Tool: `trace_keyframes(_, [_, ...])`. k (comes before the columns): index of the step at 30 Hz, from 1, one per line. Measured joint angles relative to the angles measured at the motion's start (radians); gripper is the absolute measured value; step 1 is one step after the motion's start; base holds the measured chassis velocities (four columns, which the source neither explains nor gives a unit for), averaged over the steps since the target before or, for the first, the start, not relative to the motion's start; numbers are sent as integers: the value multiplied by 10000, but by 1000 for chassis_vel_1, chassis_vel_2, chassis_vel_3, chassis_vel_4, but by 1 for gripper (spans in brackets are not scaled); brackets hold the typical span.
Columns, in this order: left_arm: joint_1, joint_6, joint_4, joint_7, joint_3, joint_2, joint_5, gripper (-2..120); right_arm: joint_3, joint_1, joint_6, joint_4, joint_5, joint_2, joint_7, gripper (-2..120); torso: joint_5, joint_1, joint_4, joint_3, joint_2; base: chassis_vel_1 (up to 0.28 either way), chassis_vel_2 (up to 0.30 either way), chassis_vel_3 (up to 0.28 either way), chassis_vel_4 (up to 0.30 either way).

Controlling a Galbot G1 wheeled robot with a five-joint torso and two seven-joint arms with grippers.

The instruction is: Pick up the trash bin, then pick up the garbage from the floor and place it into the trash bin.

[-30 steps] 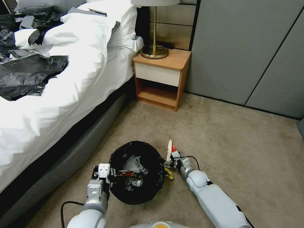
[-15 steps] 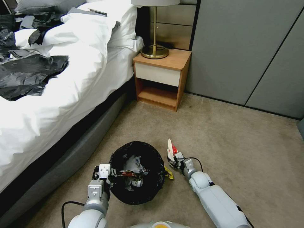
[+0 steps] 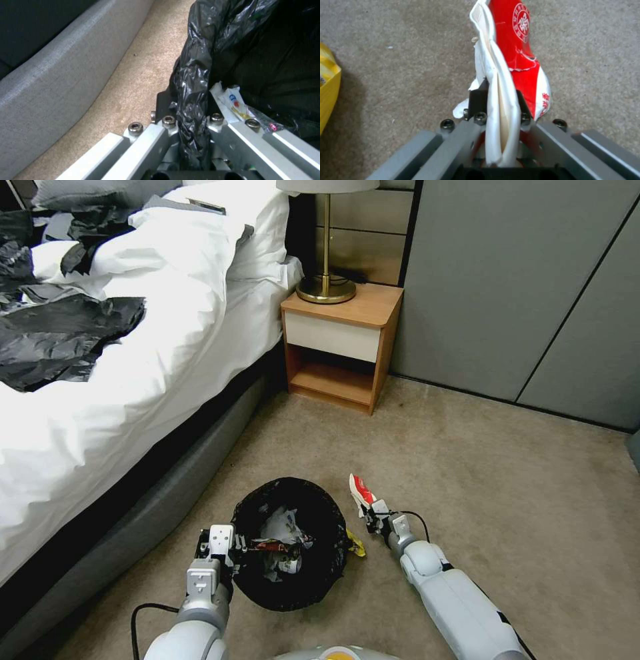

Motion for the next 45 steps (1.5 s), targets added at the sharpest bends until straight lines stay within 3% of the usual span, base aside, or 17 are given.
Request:
trace_keyframes(17, [-99, 21, 67, -12, 103, 51, 12, 0, 483, -639, 115, 1480, 283, -326, 251, 0, -1, 0, -3, 0, 0, 0, 0, 0, 0])
trace_keyframes(21, [-105, 27, 67, -7, 114, 79, 9, 0, 707, -971, 228, 2515, 336, -483, 353, 0, -1, 0, -3, 0, 0, 0, 0, 0, 0])
trace_keyframes(27, [-177, 35, 110, -1, 167, 93, -2, 0, 1152, -2088, 392, 5901, 884, -908, 340, 0, -3, 0, -2, 0, 0, 0, 0, 0, 0])
trace_keyframes(28, [-177, 35, 110, -1, 167, 93, -2, 0, 1152, -2088, 392, 5901, 884, -908, 340, 0, -3, 0, -2, 0, 0, 0, 0, 0, 0])
trace_keyframes(31, [-196, 37, 138, -1, 194, 87, -2, 0, 1298, -2750, 1005, 7603, 1321, -1111, -358, 0, 0, 0, -1, 0, 0, 0, 0, 0, 0])
trace_keyframes(32, [-196, 37, 138, -1, 194, 87, -2, 0, 1298, -2750, 1005, 7603, 1321, -1111, -358, 0, 0, 0, -1, 0, 0, 0, 0, 0, 0])
trace_keyframes(35, [-197, 37, 155, 3, 199, 100, -1, 0, 1302, -3685, 1922, 9464, 1646, -1456, -1911, 0, -2, -1, -2, -1, 0, 0, 0, 0, 0])
trace_keyframes(40, [-201, 36, 156, 7, 203, 109, -2, 0, 929, -4697, 2348, 10591, 1495, -2236, -3128, 0, -2, 0, -2, -1, 0, 0, 0, 0, 0])
trace_keyframes(45, [-229, 39, 160, 10, 209, 111, -8, 0, 574, -5316, 2538, 10841, 1073, -3025, -3466, 0, -2, 0, -3, -1, 0, 0, 0, 0, 0])
